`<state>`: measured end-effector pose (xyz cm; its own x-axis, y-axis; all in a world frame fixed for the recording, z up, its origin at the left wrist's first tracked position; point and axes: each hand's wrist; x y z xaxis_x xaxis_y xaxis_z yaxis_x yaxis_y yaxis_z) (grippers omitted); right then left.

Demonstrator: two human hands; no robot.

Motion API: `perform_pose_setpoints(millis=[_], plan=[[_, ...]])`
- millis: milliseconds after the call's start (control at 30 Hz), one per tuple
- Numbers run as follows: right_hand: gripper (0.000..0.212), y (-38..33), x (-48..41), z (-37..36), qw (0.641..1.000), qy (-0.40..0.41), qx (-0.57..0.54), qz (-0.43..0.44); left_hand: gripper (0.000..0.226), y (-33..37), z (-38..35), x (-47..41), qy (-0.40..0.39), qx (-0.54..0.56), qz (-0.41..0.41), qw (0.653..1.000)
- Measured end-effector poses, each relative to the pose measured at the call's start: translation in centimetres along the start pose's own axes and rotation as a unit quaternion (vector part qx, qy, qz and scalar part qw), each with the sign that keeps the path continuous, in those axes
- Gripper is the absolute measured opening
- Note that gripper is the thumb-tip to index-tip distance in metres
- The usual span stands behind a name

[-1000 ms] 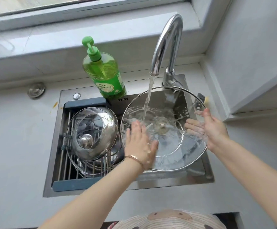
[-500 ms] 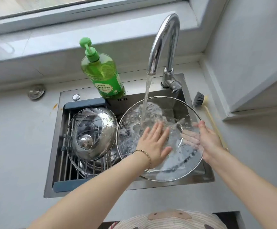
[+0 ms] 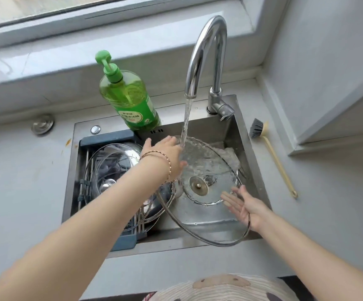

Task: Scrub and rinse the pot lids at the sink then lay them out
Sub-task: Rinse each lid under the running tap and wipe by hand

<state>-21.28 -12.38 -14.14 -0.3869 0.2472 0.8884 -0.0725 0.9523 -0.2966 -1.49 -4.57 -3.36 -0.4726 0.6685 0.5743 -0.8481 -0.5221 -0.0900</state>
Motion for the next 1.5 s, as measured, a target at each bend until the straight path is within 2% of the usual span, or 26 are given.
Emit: perform_pose_setpoints(millis=[100,167,233,267,333,367,433,467,500,533,567,600,633,667,733,867,933,967,1000,1100,1133,1167,1267,1300,1400,1500], plan=[[0.034,0.8,-0.7,-1.0,1.0,-0.018,-0.006,0.006,0.067,-1.4,0.7,1.2,0.082,0.187,0.008,0.979],[0.033,0.7,-1.0,-1.6,0.999,-0.028,0.002,0.015,0.072,-2.5,0.0,2.0,0.165,0.299,0.04,0.939],[0.033,0.0,-1.0,-1.9,0.999,-0.024,0.026,0.041,0.07,-3.3,-1.2,2.6,0.167,0.411,0.116,0.889],[0.033,-0.4,-0.9,-2.2,0.997,-0.02,0.041,0.059,0.065,-3.7,-1.9,2.7,0.131,0.498,0.167,0.841],[0.033,-1.6,-0.6,-2.5,0.992,-0.02,0.073,0.103,0.052,-4.2,-3.3,3.0,0.025,0.689,0.235,0.685],[0.032,-2.2,-0.3,-2.8,0.987,-0.021,0.096,0.128,0.05,-4.4,-4.1,3.2,-0.014,0.749,0.241,0.618],[0.031,-3.1,0.0,-3.4,0.968,-0.008,0.169,0.187,0.054,-4.5,-5.8,3.6,-0.033,0.79,0.234,0.566],[0.03,-3.5,0.1,-3.8,0.944,0.017,0.234,0.232,0.055,-4.4,-6.4,3.7,-0.018,0.8,0.233,0.553],[0.028,-3.8,0.0,-4.2,0.895,0.064,0.333,0.29,0.054,-4.2,-6.9,3.8,0.001,0.809,0.237,0.538],[0.029,-4.0,-0.2,-4.4,0.804,0.131,0.462,0.351,0.053,-3.8,-7.1,3.9,0.018,0.816,0.244,0.524],[0.038,-4.1,-0.4,-4.6,0.684,0.186,0.587,0.391,0.053,-3.3,-7.3,4.0,0.03,0.823,0.248,0.51],[0.05,-3.9,-0.6,-5.0,0.574,0.207,0.676,0.413,0.052,-2.8,-7.2,4.2,0.038,0.827,0.251,0.501],[0.06,-3.5,-0.8,-5.6,0.505,0.197,0.73,0.416,0.051,-2.3,-6.9,4.3,0.041,0.832,0.249,0.493],[0.067,-2.9,-0.9,-6.6,0.472,0.171,0.76,0.412,0.051,-1.6,-6.6,4.3,0.042,0.835,0.247,0.489],[0.075,-1.2,-1.2,-8.9,0.442,0.09,0.789,0.417,0.051,-0.5,-6.1,4.0,0.045,0.835,0.239,0.494],[0.071,1.6,-0.1,-10.4,0.371,-0.101,0.796,0.467,0.054,-0.4,-5.7,3.4,0.079,0.819,0.228,0.52],[0.075,1.4,0.4,-8.2,0.322,-0.151,0.805,0.475,0.051,-1.1,-5.9,3.7,0.095,0.822,0.215,0.519],[0.077,0.8,0.4,-7.2,0.306,-0.147,0.814,0.471,0.049,-1.3,-5.9,4.0,0.104,0.825,0.209,0.515],[0.078,0.2,0.2,-6.5,0.305,-0.124,0.827,0.455,0.048,-1.4,-5.9,4.2,0.115,0.825,0.206,0.514],[0.081,-1.2,-0.5,-6.9,0.372,-0.004,0.837,0.402,0.047,-1.1,-5.9,4.4,0.129,0.824,0.208,0.511],[0.08,-1.0,-0.4,-7.5,0.38,0.002,0.831,0.406,0.047,-0.9,-5.8,4.4,0.128,0.825,0.209,0.509],[0.075,-0.5,-0.2,-8.0,0.374,-0.026,0.828,0.416,0.048,-0.8,-5.7,4.3,0.125,0.825,0.211,0.508],[0.07,1.0,0.6,-8.0,0.319,-0.165,0.818,0.45,0.047,-1.0,-5.6,4.4,0.114,0.824,0.212,0.514],[0.074,0.8,0.6,-7.9,0.315,-0.17,0.812,0.461,0.047,-1.1,-5.7,4.5,0.109,0.823,0.208,0.516],[0.08,-0.1,0.0,-9.1,0.328,-0.112,0.816,0.462,0.047,-0.7,-6.1,4.8,0.097,0.818,0.209,0.527],[0.084,0.3,-0.4,-11.0,0.332,-0.112,0.811,0.469,0.046,-0.3,-6.3,4.9,0.094,0.816,0.221,0.526]])
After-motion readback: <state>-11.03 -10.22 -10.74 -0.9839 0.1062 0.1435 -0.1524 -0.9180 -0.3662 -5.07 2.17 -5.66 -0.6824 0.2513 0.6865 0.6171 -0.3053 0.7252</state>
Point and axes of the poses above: each hand's wrist, its own x-axis away from the middle knuckle, its own z-axis out of the back of the hand, y = z × x
